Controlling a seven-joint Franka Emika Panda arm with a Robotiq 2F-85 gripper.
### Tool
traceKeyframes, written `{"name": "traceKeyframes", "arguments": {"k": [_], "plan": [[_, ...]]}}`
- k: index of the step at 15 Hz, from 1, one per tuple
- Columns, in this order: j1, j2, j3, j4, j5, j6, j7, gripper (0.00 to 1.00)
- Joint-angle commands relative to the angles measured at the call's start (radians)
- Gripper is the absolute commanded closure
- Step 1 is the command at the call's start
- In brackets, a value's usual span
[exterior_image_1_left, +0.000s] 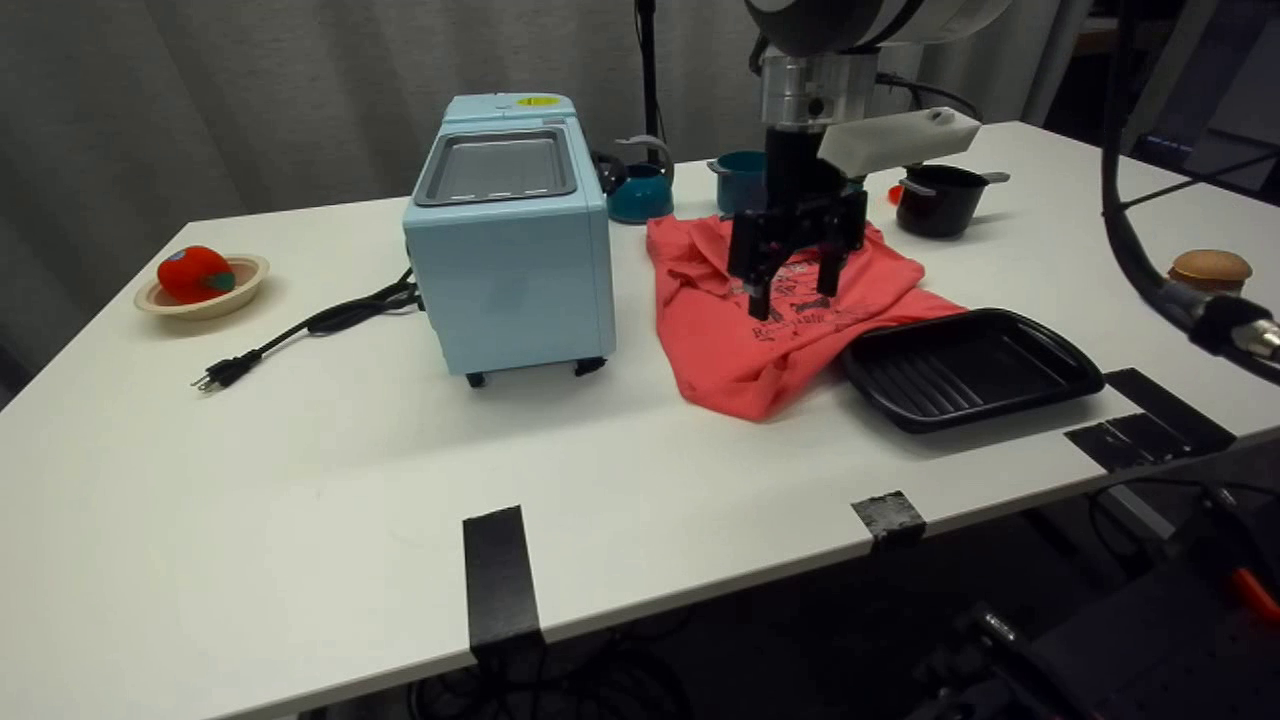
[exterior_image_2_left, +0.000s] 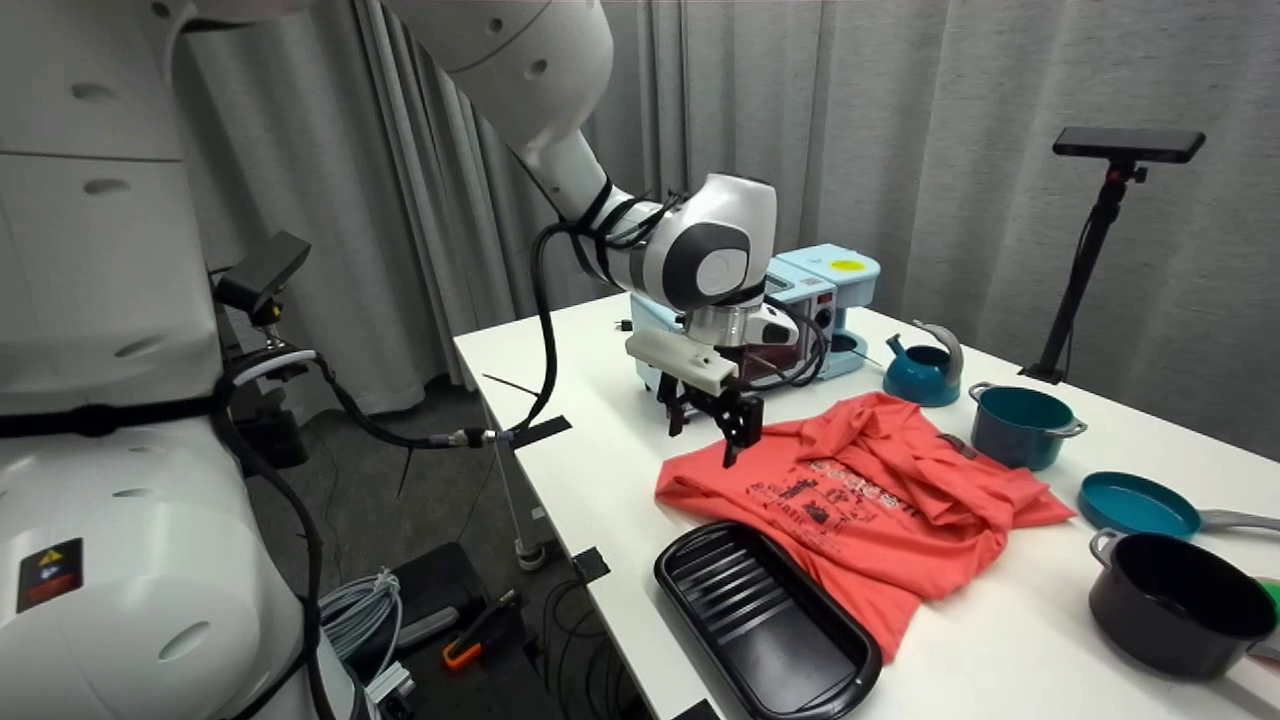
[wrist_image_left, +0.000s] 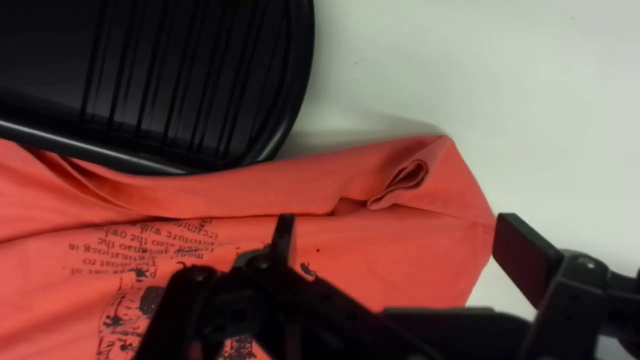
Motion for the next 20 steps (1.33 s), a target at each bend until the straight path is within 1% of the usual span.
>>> {"name": "traceKeyframes", "arguments": {"k": [1, 8, 13, 18, 19, 20], "plan": [[0.004, 0.118, -0.014, 0.111, -0.042, -0.02, 0.023, 0.0], [-0.005, 0.244, -0.022, 0.246, -0.046, -0.055, -0.002, 0.0], [-0.012, 0.297, -0.03, 0.305, -0.054, -0.13, -0.017, 0.0], [-0.017, 0.318, -0.043, 0.355, -0.057, -0.215, -0.014, 0.0], [-0.013, 0.301, -0.034, 0.31, -0.038, -0.165, -0.002, 0.0], [-0.014, 0.304, -0.036, 0.319, -0.038, -0.178, -0.002, 0.0]]}}
